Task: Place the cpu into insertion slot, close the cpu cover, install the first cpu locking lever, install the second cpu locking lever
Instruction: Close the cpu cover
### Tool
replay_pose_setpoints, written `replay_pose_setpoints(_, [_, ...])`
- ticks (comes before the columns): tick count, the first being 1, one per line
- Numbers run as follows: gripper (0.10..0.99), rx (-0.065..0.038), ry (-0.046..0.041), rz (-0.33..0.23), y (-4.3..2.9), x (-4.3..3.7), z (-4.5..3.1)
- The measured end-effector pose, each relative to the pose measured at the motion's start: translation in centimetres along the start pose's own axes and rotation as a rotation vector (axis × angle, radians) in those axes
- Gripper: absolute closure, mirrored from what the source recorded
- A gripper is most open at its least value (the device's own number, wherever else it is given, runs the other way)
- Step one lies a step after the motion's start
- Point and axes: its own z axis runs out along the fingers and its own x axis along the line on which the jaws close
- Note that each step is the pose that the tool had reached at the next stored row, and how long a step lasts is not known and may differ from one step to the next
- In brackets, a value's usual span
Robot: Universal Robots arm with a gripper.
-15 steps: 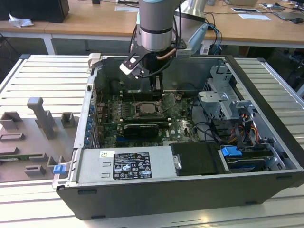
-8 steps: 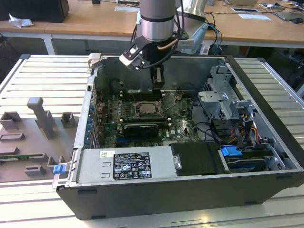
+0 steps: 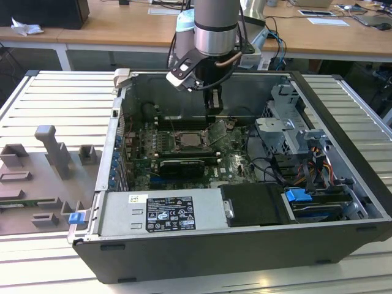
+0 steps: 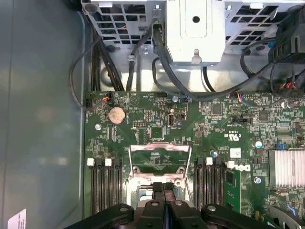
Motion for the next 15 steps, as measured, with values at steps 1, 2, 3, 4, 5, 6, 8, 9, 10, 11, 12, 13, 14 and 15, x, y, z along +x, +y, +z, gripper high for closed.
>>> replay_pose_setpoints(1, [0.98,0.0,-0.0001,0.0,0.01,0.0,0.02])
replay_pose_setpoints(2, [0.98,0.0,-0.0001,0.0,0.02,0.0,0.04])
replay_pose_setpoints(3, [0.98,0.0,0.0,0.0,0.05,0.0,0.07])
replay_pose_setpoints(4, [0.98,0.0,0.0,0.0,0.07,0.0,0.09])
replay_pose_setpoints(5, [0.98,0.0,0.0,0.0,0.11,0.0,0.11])
replay_pose_setpoints(6, [0.98,0.0,0.0,0.0,0.16,0.0,0.13])
replay_pose_setpoints(8, [0.98,0.001,0.0001,0.0,0.29,0.0,0.18])
replay_pose_setpoints(9, [0.98,0.001,0.0,0.0,0.36,0.0,0.2])
replay_pose_setpoints(10, [0.98,0.001,-0.0001,0.0,0.42,0.0,0.22])
replay_pose_setpoints(11, [0.98,0.001,-0.0002,0.0,0.47,0.0,0.23])
replay_pose_setpoints(12, [0.98,0.001,0.0,0.0,0.61,0.0,0.26])
replay_pose_setpoints(13, [0.98,0.001,0.0,0.0,0.73,0.0,0.28])
replay_pose_setpoints(14, [0.98,0.001,0.0001,0.0,0.77,0.0,0.29])
replay_pose_setpoints(15, [0.98,0.001,0.0001,0.0,0.84,0.0,0.3])
